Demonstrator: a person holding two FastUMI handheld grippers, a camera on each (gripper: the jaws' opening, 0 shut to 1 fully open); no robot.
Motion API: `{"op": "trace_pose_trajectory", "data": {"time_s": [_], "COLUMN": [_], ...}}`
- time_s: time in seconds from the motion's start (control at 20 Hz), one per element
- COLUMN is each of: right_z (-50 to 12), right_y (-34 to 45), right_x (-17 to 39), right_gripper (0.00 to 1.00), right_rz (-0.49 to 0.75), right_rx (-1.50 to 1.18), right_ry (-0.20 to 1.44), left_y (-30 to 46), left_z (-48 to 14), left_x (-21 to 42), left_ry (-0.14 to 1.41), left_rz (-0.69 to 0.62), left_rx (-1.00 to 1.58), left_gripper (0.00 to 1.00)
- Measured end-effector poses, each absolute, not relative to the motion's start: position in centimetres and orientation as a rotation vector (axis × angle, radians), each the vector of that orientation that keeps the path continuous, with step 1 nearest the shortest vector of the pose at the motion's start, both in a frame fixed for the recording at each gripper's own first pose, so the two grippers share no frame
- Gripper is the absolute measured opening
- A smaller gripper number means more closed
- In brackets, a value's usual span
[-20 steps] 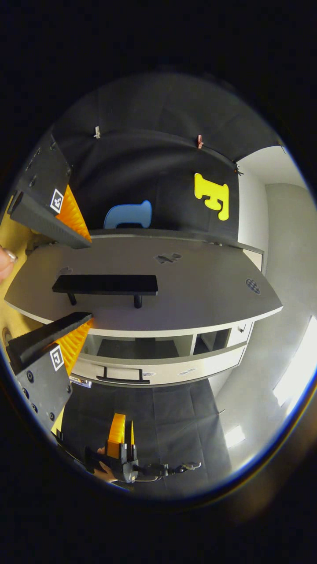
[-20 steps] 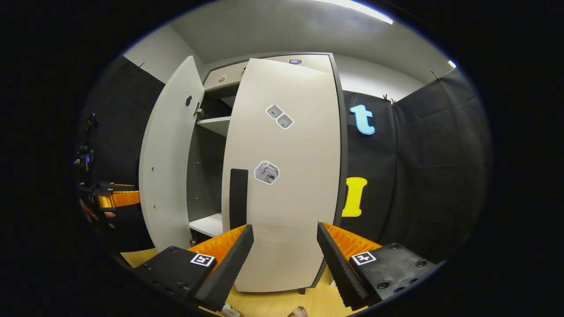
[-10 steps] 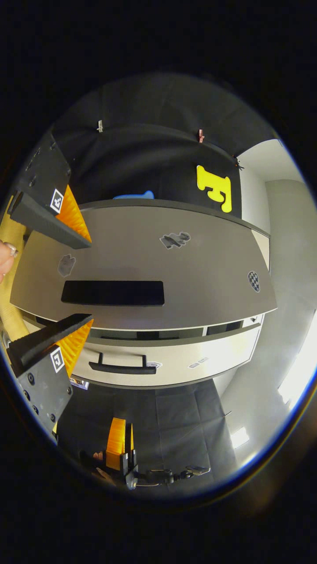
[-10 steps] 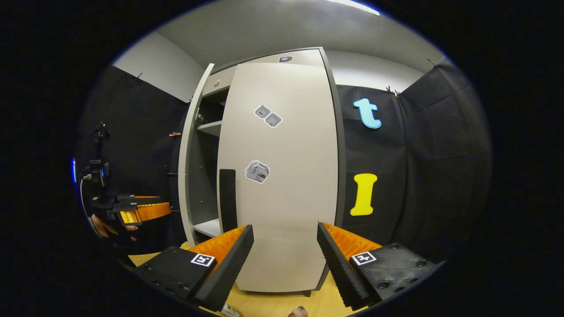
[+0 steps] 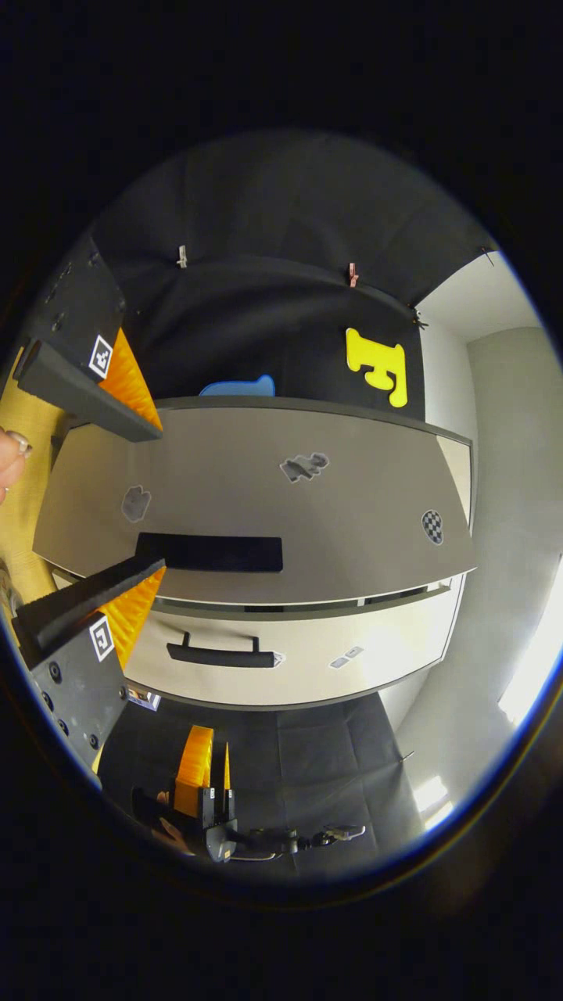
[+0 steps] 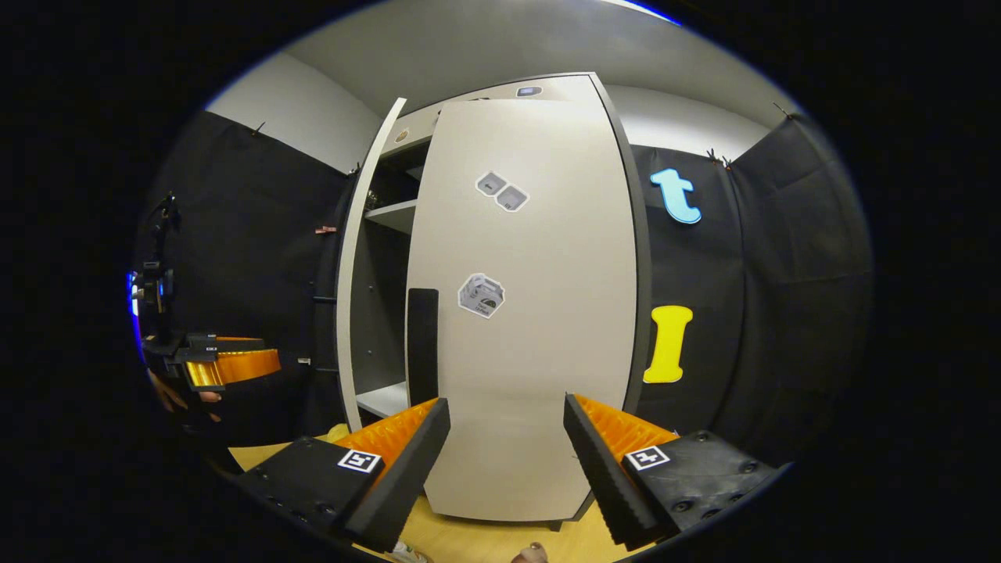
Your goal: Grasp the bottle in the cabinet with the left hand and place it on the coaster, then close the right door with the right hand and the left door with the left hand.
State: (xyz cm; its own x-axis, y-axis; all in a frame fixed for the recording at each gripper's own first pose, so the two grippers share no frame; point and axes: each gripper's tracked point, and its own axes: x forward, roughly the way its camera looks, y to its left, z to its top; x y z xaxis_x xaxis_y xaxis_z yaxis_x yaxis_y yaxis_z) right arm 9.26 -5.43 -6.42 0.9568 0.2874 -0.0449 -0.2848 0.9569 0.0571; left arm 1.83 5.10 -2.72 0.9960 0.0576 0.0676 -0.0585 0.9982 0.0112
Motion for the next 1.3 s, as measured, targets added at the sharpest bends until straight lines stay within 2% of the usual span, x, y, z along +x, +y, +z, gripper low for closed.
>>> {"op": "trace_pose_trajectory", "data": {"time_s": [0.05,0.45,0.5,0.55,0.6,0.7,1.25,1.3], "right_z": [-6.3,-5.2,-5.1,-5.1,-5.1,-5.0,-5.0,-5.0], "right_y": [-5.4,-6.0,-6.1,-6.1,-6.1,-6.2,-5.7,-5.6], "right_x": [9.2,8.9,8.9,8.9,8.9,8.9,9.3,9.3], "right_gripper": [0.98,0.97,0.97,0.97,0.97,0.97,0.97,0.98], "right_rz": [0.285,0.240,0.237,0.235,0.233,0.231,0.241,0.244], "right_rx": [0.060,0.079,0.076,0.074,0.072,0.073,0.072,0.069], "right_ry": [0.052,0.022,0.019,0.019,0.018,0.016,0.008,0.011], "left_y": [5.3,6.2,6.2,6.2,6.2,6.2,5.6,5.6], "left_z": [-2.5,-3.0,-3.0,-2.9,-2.9,-2.8,-2.6,-2.6], "left_x": [1.5,1.4,1.3,1.4,1.5,1.6,2.2,2.2], "left_ry": [-0.067,-0.054,-0.057,-0.063,-0.068,-0.073,-0.081,-0.081], "left_rz": [0.067,0.077,0.075,0.074,0.066,0.049,0.021,0.022], "left_rx": [0.016,-0.014,-0.014,-0.014,-0.016,-0.017,0.000,-0.003], "left_gripper": [0.94,0.94,0.97,0.94,0.97,0.94,0.94,0.97]}}
